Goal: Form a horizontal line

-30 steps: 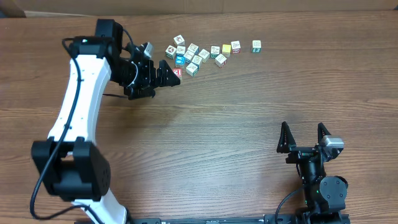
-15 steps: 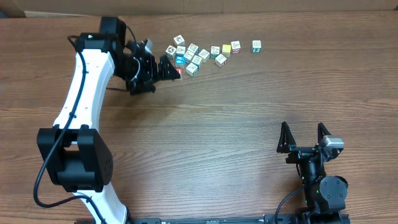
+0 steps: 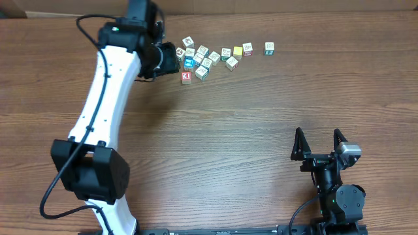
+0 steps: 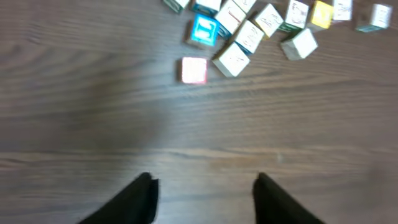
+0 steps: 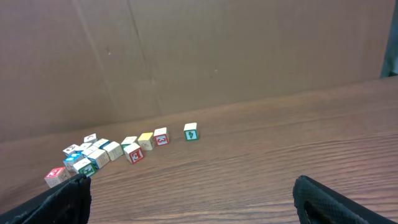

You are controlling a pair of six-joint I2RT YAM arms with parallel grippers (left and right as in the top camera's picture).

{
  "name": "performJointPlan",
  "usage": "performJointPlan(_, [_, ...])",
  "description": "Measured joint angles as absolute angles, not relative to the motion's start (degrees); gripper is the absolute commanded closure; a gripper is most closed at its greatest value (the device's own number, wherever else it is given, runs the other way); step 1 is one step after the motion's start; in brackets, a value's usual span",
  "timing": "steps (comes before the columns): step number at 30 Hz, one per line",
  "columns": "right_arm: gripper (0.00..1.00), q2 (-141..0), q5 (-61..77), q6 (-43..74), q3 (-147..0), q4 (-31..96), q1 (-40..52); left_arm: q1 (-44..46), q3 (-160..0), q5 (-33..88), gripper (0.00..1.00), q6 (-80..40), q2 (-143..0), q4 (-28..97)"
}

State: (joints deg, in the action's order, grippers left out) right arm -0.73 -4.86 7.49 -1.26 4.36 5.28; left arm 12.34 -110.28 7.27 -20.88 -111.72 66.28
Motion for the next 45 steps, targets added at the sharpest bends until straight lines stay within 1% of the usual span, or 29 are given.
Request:
performJointPlan(1, [0.00,-0.73,-4.86,7.46,-1.26,4.38,5.28,13.28,-110.28,5.69,0.52,-20.88,-111.72,65.54])
performJointPlan(2, [0.00,-0.73,-4.86,7.44,-1.26,4.34,5.28,13.85,-110.28,4.73,0.53,-20.86,-111.72,64.93])
performJointPlan(4, [0.00,-0.73,-4.86,7.46,-1.26,4.34,5.28,15.14,-110.28,3.01,0.69,-20.95,-111.72,63.59])
performJointPlan(5, [0.00,-0.73,-4.86,7.46,-1.26,4.36,5.28,15.59,-110.28,2.50,0.73,-21.15,-111.72,62.96])
performJointPlan(6, [0.00,-0.73,-4.86,7.46,-1.26,4.36,5.28,15.94,-110.28,2.00,0.75,-21.19,-111.72,62.37])
performJointPlan(10, [0.00,-0.73,-4.84,7.49,-1.26,4.36,5.28,16.53,-109.58,0.47,0.72,-22.22,-111.72,58.87])
performJointPlan(13, [0.00,-0.73,-4.86,7.46,-1.26,4.36,5.30,16.53,-106.98,-0.95,0.64,-23.75,-111.72,56.01])
performJointPlan(17, [0.00,-0.73,-4.86,7.46,-1.26,4.38,5.28,16.53,-101.97,-2.09,0.58,-25.45,-111.72,52.56])
performJointPlan(19, [0.00,-0.73,-4.86,7.46,-1.26,4.34,5.28,16.56,-99.37,-2.33,0.58,-25.93,-111.72,49.65])
performJointPlan(20, [0.00,-0.73,-4.86,7.46,-1.26,4.38,5.28,16.78,-98.02,-2.42,0.59,-26.11,-111.72,48.07])
performJointPlan(22, [0.00,-0.73,-4.84,7.46,-1.26,4.38,5.28,17.06,-95.20,-2.48,0.67,-26.61,-111.72,44.88])
performJointPlan(25, [0.00,-0.73,-4.86,7.49,-1.26,4.34,5.28,17.61,-91.94,-2.66,0.74,-27.05,-111.72,41.23])
performJointPlan(28, [0.00,-0.73,-4.86,7.46,-1.26,4.36,5.28,17.93,-89.43,-2.68,0.78,-27.09,-111.72,38.35])
performJointPlan(29, [0.00,-0.73,-4.86,7.46,-1.26,4.38,5.28,18.02,-88.44,-2.76,0.78,-27.09,-111.72,37.15])
performJointPlan(31, [0.00,-0.73,-4.86,7.46,-1.26,4.38,5.30,18.02,-86.41,-2.92,0.76,-27.09,-111.72,34.68])
performJointPlan(32, [0.00,-0.73,-4.84,7.46,-1.26,4.36,5.28,18.02,-85.17,-3.16,0.73,-27.09,-111.72,33.01])
performJointPlan(33, [0.00,-0.73,-4.86,7.46,-1.26,4.34,5.28,18.02,-84.29,-3.29,0.73,-27.03,-111.72,32.01])
performJointPlan(34, [0.00,-0.73,-4.86,7.46,-1.26,4.38,5.28,18.02,-83.29,-3.33,0.75,-27.07,-111.72,31.31])
performJointPlan(36, [0.00,-0.73,-4.86,7.46,-1.26,4.36,5.28,18.02,-82.17,-3.60,0.86,-27.24,-111.72,30.96])
performJointPlan(37, [0.00,-0.73,-4.86,7.46,-1.26,4.36,5.28,18.02,-81.91,-3.73,0.90,-27.24,-111.72,30.83])
performJointPlan(40, [0.00,-0.73,-4.84,7.46,-1.26,4.36,5.28,18.02,-81.82,-3.73,0.94,-27.11,-111.72,30.61])
performJointPlan(42, [0.00,-0.73,-4.86,7.49,-1.26,4.36,5.28,18.02,-81.82,-3.70,0.95,-27.11,-111.72,30.57])
performJointPlan(43, [0.00,-0.73,-4.86,7.46,-1.26,4.38,5.28,18.02,-81.82,-3.68,0.94,-27.27,-111.72,30.52])
performJointPlan(44, [0.00,-0.73,-4.86,7.46,-1.26,4.36,5.28,18.02,-81.82,-3.68,0.90,-27.57,-111.72,30.39])
performJointPlan(45, [0.00,-0.73,-4.86,7.46,-1.26,4.36,5.30,18.02,-81.82,-3.68,0.90,-27.90,-111.72,30.33])
